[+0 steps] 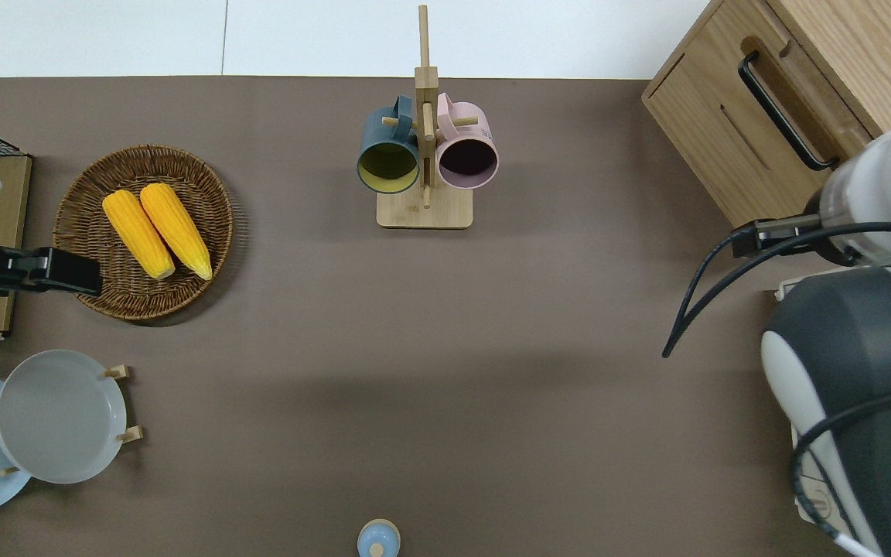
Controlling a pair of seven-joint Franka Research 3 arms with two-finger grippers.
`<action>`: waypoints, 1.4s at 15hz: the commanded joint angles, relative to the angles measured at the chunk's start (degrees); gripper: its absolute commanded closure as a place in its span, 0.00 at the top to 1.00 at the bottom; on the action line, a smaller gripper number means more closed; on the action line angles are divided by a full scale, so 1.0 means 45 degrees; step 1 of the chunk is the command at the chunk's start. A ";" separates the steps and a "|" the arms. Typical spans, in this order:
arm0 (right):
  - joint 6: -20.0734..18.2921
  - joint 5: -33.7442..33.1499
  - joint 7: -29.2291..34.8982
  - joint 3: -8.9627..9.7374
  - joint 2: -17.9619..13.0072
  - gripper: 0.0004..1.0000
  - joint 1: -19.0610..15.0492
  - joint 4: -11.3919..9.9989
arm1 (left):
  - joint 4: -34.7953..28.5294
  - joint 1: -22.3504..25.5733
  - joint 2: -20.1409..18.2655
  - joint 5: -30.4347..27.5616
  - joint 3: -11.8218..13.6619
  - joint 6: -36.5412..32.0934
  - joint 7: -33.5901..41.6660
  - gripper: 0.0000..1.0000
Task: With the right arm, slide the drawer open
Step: 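Reach the right gripper up toward the black drawer handle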
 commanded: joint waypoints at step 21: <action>-0.0267 -1.0740 0.1785 -0.0028 0.3320 0.98 0.3842 -0.0349 | 0.0331 0.0049 0.0145 0.0219 -0.0081 -0.0250 0.0124 0.99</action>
